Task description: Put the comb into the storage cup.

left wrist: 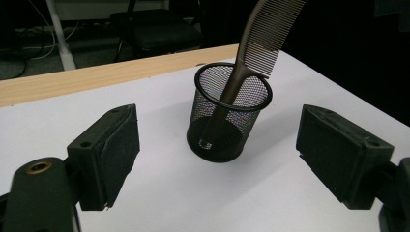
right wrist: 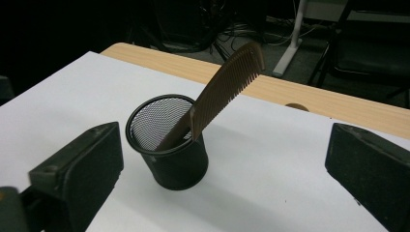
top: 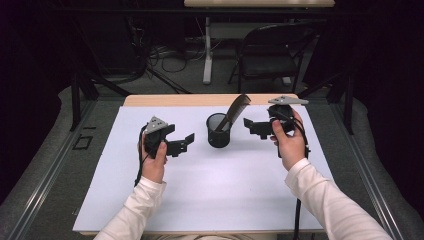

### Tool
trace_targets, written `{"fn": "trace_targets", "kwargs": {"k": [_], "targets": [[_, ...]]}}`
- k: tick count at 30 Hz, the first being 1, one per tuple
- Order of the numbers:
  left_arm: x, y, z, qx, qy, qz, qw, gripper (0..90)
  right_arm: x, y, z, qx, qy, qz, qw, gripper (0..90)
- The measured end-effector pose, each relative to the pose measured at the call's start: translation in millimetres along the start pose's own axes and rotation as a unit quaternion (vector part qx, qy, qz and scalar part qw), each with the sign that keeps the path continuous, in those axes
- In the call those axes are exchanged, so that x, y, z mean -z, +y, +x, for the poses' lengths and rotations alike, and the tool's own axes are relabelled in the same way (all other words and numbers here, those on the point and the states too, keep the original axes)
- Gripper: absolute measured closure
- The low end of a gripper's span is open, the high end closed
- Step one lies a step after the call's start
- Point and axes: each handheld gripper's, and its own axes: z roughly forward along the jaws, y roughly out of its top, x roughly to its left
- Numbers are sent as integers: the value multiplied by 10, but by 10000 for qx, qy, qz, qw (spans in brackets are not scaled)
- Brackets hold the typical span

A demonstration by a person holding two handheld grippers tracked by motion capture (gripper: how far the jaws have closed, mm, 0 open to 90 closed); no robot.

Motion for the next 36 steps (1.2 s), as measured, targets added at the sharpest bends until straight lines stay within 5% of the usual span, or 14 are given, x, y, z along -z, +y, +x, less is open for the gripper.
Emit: {"fn": "trace_targets", "kwargs": {"k": [16, 36], "targets": [[146, 66, -27, -248, -75, 147, 9996, 158, 300, -208, -11, 76, 101, 19, 9999, 0], [682, -49, 285, -258, 15, 101, 9996, 158, 427, -576, -148, 87, 45, 107, 9999, 0]]}}
